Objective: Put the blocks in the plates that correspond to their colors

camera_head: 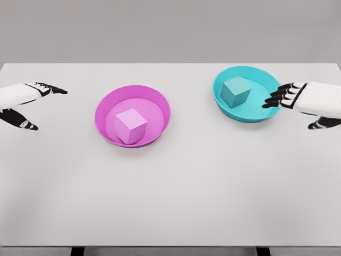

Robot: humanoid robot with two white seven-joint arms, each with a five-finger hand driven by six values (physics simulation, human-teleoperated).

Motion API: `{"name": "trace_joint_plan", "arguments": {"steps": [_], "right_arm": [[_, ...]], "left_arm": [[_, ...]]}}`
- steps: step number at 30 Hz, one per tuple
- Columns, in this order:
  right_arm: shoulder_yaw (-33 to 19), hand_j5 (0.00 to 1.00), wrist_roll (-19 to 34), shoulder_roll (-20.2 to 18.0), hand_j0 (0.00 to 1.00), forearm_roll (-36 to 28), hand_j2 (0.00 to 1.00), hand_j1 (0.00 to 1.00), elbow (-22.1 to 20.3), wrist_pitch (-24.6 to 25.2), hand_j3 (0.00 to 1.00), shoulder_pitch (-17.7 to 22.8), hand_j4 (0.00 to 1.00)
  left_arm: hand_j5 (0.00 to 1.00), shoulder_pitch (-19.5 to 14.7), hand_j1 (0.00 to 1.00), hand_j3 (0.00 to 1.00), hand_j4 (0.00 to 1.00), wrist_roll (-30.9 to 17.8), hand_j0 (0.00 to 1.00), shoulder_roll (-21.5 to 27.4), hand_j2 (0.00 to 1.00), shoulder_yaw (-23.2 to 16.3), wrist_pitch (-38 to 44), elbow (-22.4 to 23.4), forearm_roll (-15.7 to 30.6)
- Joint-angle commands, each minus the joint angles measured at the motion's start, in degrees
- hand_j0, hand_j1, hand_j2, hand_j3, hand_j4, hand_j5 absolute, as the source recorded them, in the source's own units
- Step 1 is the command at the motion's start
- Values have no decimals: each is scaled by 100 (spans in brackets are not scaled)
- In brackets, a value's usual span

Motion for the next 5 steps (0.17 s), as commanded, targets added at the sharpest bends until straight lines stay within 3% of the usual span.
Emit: {"name": "trace_joint_plan", "arguments": {"steps": [1, 5], "right_arm": [[2, 100, -9, -101, 100, -32, 100, 100, -150, 4, 100, 0, 100], [2, 100, -9, -101, 100, -32, 100, 100, -168, 4, 100, 0, 100]], "left_arm": [[100, 0, 100, 100, 100, 3, 100, -1, 100, 4, 13, 36, 38], [100, 0, 100, 100, 100, 3, 100, -1, 100, 4, 13, 89, 38]]}}
